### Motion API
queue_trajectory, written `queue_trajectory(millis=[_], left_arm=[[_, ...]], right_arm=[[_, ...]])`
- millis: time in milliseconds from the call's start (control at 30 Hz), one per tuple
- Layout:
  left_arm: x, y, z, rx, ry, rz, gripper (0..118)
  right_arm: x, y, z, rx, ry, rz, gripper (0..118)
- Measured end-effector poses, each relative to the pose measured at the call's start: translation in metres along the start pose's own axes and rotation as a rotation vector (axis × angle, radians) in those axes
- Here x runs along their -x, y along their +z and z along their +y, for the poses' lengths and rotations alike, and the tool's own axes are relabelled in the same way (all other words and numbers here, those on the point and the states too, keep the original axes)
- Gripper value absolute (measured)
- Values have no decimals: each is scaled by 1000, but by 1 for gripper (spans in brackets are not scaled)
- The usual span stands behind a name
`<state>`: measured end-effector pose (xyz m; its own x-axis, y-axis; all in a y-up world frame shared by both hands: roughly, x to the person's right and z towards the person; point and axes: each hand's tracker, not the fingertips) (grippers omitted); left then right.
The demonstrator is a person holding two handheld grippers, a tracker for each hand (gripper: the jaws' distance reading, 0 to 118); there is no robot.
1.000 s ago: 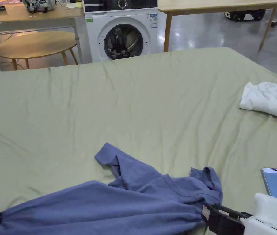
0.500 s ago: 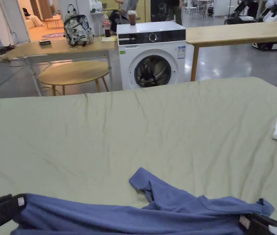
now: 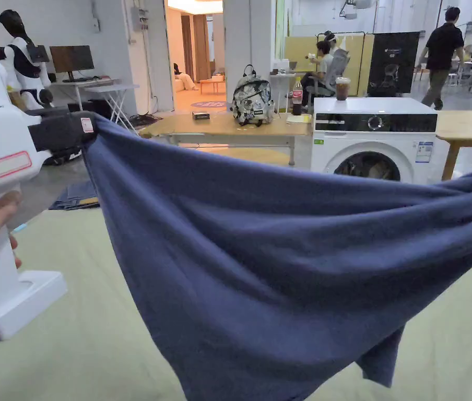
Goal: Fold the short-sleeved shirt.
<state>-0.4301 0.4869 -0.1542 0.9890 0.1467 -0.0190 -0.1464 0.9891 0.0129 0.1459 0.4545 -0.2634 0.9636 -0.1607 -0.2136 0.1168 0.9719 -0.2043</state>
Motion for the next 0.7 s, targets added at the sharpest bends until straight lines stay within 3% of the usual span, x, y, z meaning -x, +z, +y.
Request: queue_trajectory(millis=[67,233,367,500,600,700], left_arm=[[-8,-11,11,-32,-64,90,0],[4,-70,29,1,-32,88,0],[1,-110,32,28,-27,106,0],[-6,-139,13,83,4,93,0],[-5,-164,-21,160,22,99,0],[-1,-185,-70,247,43,89,0]], right_arm=[[5,-24,29,-39,73,-62,7],[9,-86,79,-48,25,-64,7],[18,-117,93,-46,73,-117,7],[15,-154,88,-4,78,-156,7],[7,-188,60,82,165,-189,7],[-8,-212,15,153,129,-187,7]])
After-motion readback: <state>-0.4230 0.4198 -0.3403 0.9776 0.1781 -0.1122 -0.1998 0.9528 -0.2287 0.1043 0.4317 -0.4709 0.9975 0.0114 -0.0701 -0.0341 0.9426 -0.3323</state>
